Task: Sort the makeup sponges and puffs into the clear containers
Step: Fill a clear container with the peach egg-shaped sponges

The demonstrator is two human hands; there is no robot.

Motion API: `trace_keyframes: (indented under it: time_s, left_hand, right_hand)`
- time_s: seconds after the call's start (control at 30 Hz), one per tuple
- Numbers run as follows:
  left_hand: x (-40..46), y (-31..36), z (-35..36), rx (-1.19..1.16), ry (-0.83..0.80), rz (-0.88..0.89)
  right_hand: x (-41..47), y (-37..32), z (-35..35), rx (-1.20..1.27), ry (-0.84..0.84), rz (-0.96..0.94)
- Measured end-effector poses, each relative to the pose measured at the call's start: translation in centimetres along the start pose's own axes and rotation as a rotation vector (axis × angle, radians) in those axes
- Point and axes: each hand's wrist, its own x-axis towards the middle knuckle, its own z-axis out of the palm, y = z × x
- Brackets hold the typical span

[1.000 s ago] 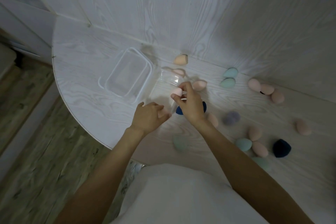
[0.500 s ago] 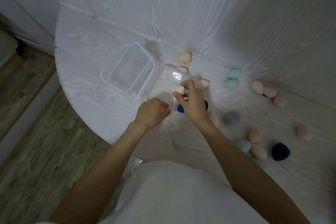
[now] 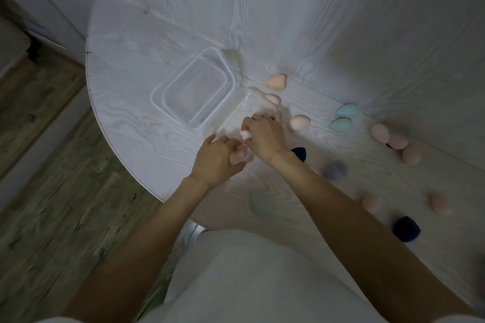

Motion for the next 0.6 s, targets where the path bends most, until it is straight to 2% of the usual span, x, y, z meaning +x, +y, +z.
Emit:
trace_keyframes:
  time_s: [0.17, 0.37, 0.43, 0.5, 0.53, 0.6]
  left_hand:
    - [0.2, 0.0, 0.3, -0.166, 0.010, -0.083]
    - [1.0, -0.1, 0.3, -0.032, -0.014, 0.024]
    - [1.2, 0.0, 0.2, 0.001, -0.040, 0.031]
    - [1.2, 0.0, 0.2, -0.006, -0.053, 0.013]
    - [1.2, 0.0, 0.1, -0.009, -0.050, 0.009]
    - [1.1, 0.0, 0.1, 0.002, -0.044, 0.016]
  right_hand:
    - [0.3, -0.4, -0.2, -0.106, -0.066, 0.070]
    - [-0.3, 0.7, -1.6, -0.004, -0.107, 0.003]
    - [-1.0, 1.6, -2.3, 0.159, 0.010, 0.006]
    - [-1.7, 3.5, -2.9, 0.296, 0.244, 0.098]
    - [-1.9, 4.8, -2.9, 0.300, 0.309, 0.166]
    - [-1.8, 7.7, -2.1, 0.207, 0.255, 0.290]
